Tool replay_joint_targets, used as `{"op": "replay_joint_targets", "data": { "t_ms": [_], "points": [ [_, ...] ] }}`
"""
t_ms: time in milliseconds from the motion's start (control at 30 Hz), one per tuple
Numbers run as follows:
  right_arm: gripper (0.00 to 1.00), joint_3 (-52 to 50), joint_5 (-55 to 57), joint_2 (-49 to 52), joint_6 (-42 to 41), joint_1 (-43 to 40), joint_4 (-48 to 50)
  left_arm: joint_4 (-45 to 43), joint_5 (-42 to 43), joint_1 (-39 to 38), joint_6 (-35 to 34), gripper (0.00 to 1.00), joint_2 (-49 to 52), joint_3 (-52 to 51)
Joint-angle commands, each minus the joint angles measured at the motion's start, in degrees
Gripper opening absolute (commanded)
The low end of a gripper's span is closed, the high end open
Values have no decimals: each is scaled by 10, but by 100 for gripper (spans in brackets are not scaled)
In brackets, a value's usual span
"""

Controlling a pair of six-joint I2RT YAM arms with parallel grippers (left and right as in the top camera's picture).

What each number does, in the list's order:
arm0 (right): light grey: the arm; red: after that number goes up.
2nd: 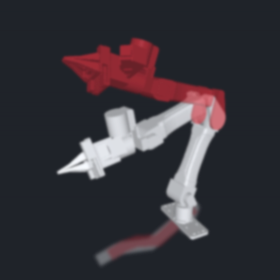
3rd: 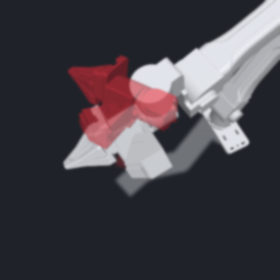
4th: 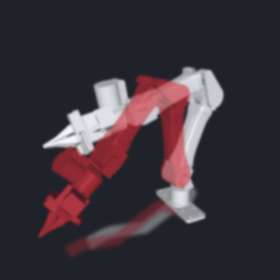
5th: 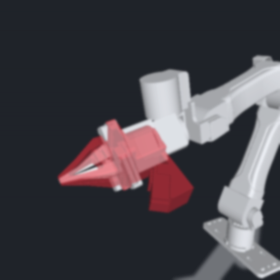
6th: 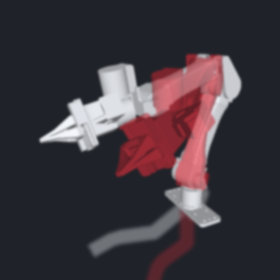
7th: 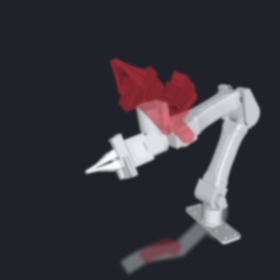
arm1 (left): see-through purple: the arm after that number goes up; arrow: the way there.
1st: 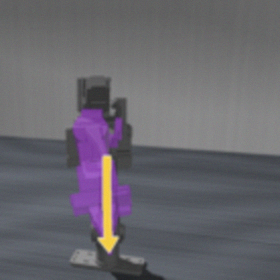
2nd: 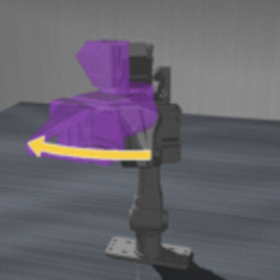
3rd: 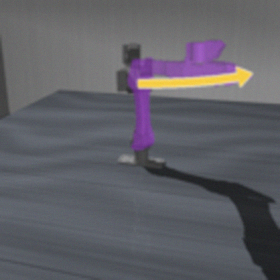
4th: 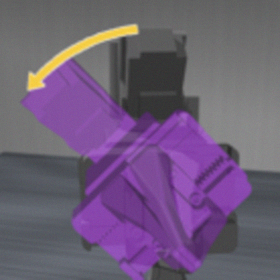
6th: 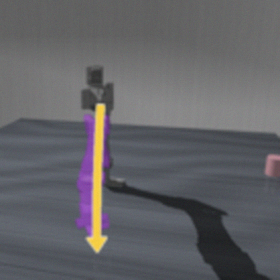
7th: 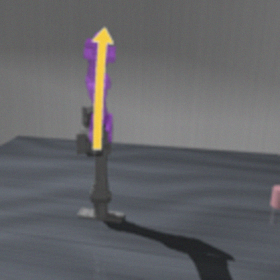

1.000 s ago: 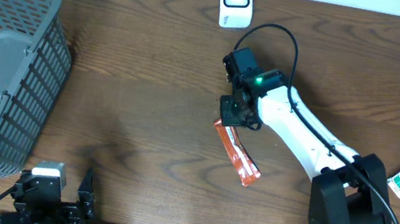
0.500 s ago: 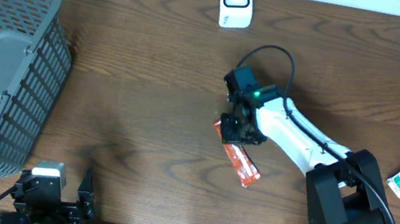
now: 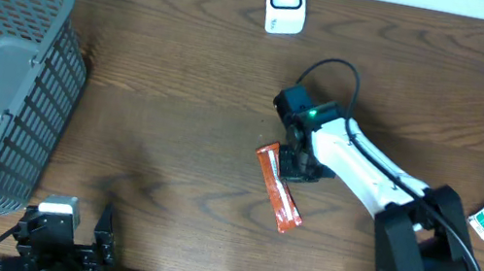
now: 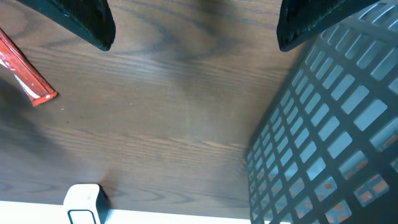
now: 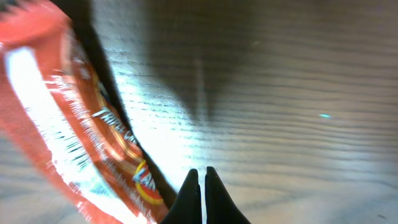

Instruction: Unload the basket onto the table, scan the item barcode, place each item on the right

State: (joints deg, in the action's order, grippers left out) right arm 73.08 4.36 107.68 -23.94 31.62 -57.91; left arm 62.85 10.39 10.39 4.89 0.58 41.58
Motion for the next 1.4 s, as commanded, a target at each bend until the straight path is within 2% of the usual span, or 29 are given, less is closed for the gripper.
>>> {"op": "replay_joint_targets", "data": {
  "t_ms": [0,133,200,267,333,367,433,633,933,1200,1367],
  "points": [
    [1,29,-31,-63,-3,-3,-21,1,3,-2,0,84,-3,2],
    [1,29,-149,-94,66,-16,-14,1,3,-2,0,84,-3,2],
    [1,29,-258,-100,148,-33,-7,1,3,-2,0,84,-4,2],
    [1,29,-400,-99,265,-53,-9,1,3,-2,0,84,-3,2],
    [1,28,-519,-92,325,-80,-11,1,3,-2,0,84,-3,2],
    [1,28,-536,-89,343,-90,-14,1,3,-2,0,84,-3,2],
    [1,28,-534,-82,390,-106,-17,1,3,-2,0,84,-3,2],
    [1,28,-541,-60,461,-123,-17,1,3,-2,0,84,-3,2],
    [1,28,-595,49,541,-132,-15,1,3,-2,0,84,-3,2],
    [1,28,-601,125,542,-137,-5,1,3,-2,0,84,-3,2],
    [1,28,-541,161,447,-157,57,1,3,-2,0,84,-3,2]
  ]
}}
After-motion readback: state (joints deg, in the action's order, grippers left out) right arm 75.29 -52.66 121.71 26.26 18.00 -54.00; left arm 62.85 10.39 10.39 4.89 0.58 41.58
